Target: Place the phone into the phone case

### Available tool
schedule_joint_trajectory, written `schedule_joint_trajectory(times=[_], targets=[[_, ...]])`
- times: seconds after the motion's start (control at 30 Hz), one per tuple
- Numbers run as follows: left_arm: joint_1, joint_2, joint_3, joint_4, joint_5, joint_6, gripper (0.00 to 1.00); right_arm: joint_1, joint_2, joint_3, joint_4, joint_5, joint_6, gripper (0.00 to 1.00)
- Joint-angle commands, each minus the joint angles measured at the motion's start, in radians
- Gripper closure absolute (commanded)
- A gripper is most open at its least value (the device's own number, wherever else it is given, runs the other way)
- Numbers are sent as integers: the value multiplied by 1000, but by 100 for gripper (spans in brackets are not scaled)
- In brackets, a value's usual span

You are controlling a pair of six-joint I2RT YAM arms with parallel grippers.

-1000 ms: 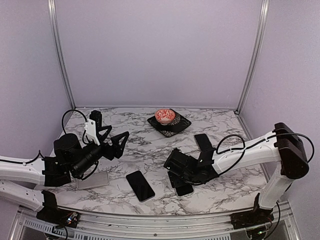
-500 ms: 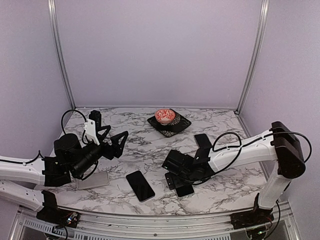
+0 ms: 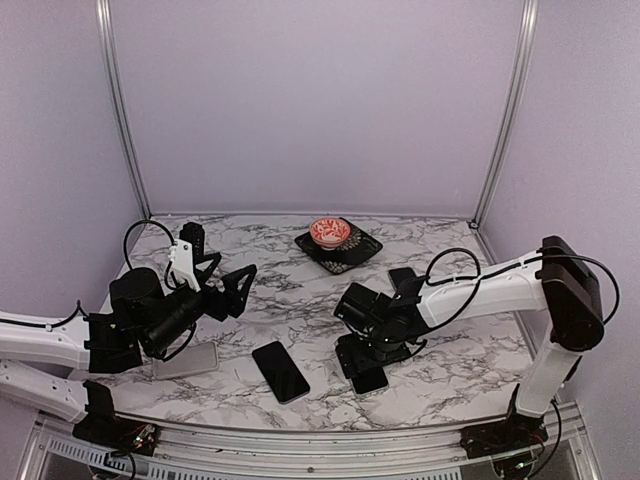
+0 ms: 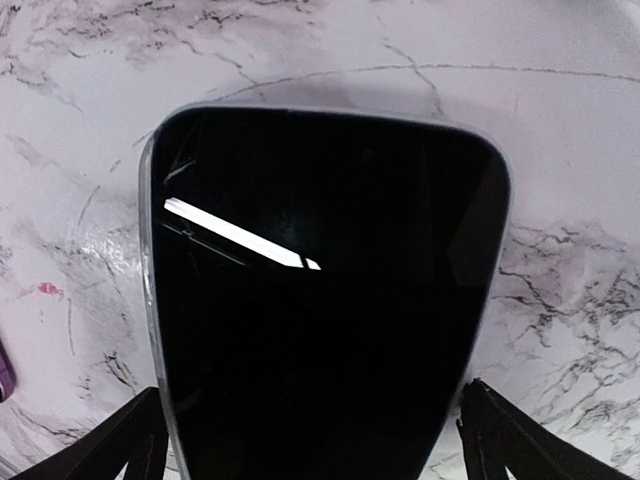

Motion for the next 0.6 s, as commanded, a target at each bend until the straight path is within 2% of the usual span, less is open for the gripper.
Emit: schedule_joint_trajectory(times=[0.0, 0.17, 0.27, 0.47, 0.57], targets=[[2, -4, 27, -11, -19, 8, 12, 25, 50, 37, -35, -43, -35, 1], [2, 1, 30, -14, -19, 10, 12, 46, 101, 62, -57, -24, -39, 2], [3, 1, 29, -16, -22, 10, 12, 61, 134, 79, -87, 11, -33, 9], [3, 4, 29, -17, -22, 8, 12, 73, 148, 89, -99, 33, -29, 37], [4, 10, 31, -17, -18, 6, 12, 74, 133, 94, -82, 37, -35, 47]])
